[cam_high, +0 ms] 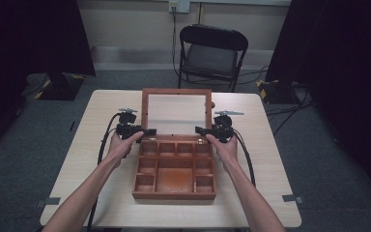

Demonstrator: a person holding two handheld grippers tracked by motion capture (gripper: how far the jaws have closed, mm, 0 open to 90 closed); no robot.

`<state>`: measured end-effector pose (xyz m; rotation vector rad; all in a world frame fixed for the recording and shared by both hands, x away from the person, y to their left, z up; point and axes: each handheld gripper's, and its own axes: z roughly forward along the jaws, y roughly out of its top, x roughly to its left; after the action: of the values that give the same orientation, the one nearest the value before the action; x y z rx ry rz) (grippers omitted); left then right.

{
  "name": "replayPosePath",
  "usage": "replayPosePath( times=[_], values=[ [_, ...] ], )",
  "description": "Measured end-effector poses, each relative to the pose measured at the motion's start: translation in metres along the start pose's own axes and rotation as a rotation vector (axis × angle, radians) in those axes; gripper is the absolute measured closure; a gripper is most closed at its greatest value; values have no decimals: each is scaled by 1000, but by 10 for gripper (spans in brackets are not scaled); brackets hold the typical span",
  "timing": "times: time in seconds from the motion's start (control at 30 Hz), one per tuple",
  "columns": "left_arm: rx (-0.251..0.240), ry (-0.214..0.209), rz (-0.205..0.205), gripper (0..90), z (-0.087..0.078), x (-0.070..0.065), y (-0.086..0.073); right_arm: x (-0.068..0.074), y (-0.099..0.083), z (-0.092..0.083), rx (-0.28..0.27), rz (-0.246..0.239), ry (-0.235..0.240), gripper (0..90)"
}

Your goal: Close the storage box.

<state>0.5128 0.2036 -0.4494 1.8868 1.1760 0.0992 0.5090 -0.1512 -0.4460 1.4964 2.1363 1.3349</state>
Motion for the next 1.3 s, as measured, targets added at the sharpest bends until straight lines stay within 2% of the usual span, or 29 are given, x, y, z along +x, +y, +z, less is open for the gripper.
replayPosePath(
  times=[0.17,0.3,0.37,0.7,0.9,1.0,1.17,1.3],
  values=[
    [-14,0,19,401,-9,-2,1,3,2,-10,-12,-23,-20,406],
    [-49,-3,7,445,-14,-3,-2,6,3,-16,-20,-36,-17,410],
    [-58,2,14,462,-16,-4,-3,7,3,-18,-23,-39,-14,417],
    [-61,11,47,539,-25,-6,-4,9,2,-27,-36,-70,4,439],
    [-65,4,62,529,-29,-10,-3,12,3,-32,-45,-51,26,427],
    [-61,-8,83,513,-34,-13,-3,13,3,-35,-51,-56,38,417],
    [-68,-13,80,505,-37,-16,-4,15,1,-38,-48,-65,46,414],
    [-61,-24,89,500,-41,-16,-5,15,0,-41,-44,-53,59,402]
  ],
)
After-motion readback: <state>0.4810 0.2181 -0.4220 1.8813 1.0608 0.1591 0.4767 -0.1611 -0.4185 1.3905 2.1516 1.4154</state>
